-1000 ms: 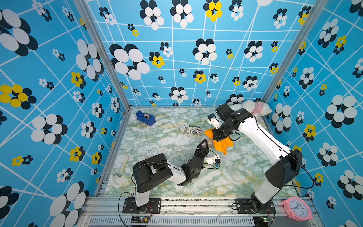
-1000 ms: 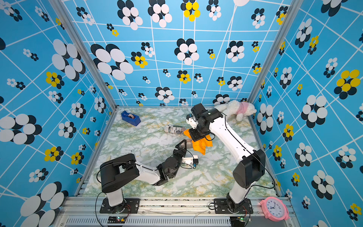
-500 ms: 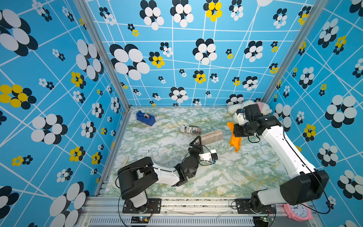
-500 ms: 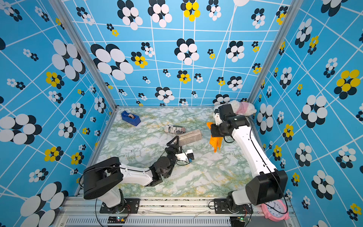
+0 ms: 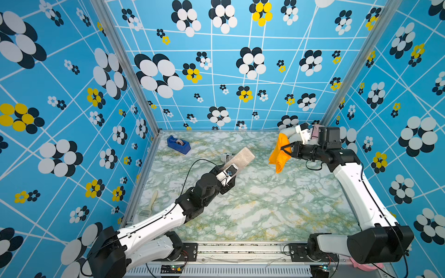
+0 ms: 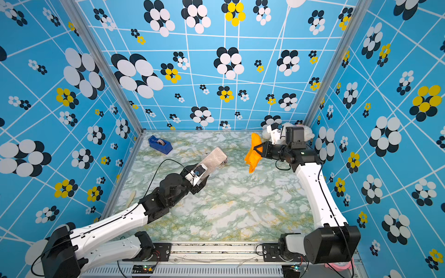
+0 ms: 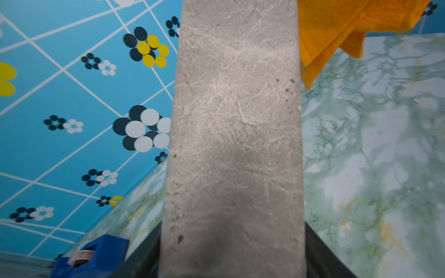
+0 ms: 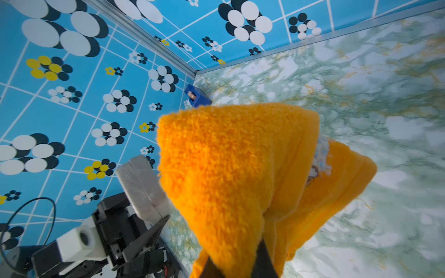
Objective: Wipe the eyeglass case
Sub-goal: Wipe the dirt from the eyeglass case.
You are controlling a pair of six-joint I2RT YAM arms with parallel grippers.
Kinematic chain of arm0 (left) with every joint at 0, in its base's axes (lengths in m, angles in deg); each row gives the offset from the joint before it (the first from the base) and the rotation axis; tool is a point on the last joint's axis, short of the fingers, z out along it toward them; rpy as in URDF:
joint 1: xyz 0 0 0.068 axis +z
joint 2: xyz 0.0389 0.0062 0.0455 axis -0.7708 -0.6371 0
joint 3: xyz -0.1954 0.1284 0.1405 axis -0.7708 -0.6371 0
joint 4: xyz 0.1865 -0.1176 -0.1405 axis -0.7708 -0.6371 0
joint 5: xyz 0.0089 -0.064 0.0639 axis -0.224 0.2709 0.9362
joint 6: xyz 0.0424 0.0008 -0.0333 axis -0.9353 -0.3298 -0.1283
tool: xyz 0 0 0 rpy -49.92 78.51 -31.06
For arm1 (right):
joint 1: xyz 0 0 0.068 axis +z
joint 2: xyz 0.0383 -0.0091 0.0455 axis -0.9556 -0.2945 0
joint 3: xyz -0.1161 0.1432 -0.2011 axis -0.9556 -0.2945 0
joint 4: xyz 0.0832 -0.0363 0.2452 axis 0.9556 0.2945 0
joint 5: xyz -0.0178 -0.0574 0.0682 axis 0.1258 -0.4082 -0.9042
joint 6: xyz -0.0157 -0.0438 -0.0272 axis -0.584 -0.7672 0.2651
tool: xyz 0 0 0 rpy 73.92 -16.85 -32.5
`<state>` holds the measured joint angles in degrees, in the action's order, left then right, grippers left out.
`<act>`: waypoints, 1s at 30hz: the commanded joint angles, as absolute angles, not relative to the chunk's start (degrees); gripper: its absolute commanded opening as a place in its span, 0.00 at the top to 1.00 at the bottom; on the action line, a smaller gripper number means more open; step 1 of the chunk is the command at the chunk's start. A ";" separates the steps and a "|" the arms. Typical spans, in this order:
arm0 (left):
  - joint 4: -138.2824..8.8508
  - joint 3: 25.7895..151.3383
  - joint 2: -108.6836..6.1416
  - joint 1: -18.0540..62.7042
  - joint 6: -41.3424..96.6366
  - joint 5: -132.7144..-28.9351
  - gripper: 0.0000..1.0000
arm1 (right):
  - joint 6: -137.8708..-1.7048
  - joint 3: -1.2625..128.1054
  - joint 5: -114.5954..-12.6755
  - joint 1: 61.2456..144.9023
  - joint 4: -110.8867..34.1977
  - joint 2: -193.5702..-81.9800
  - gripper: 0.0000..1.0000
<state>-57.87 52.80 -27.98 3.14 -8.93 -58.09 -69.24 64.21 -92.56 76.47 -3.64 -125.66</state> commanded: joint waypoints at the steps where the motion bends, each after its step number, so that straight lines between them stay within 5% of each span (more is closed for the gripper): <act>1: -66.89 56.21 -27.58 4.26 -1.54 -71.40 0.92 | -64.91 63.26 -104.02 76.84 -12.80 -123.86 1.00; 12: -68.95 62.67 -33.81 5.16 -2.02 -80.68 0.94 | -76.24 61.03 -103.79 82.80 1.81 -122.37 1.00; 30: -71.27 67.68 -38.01 -0.46 -9.26 -79.99 0.96 | -65.78 57.21 -114.05 83.33 -16.10 -129.98 1.00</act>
<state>-74.39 65.26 -38.08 0.67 -7.16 -79.51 -66.70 56.82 -110.33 82.72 -13.73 -129.16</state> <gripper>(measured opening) 0.699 0.097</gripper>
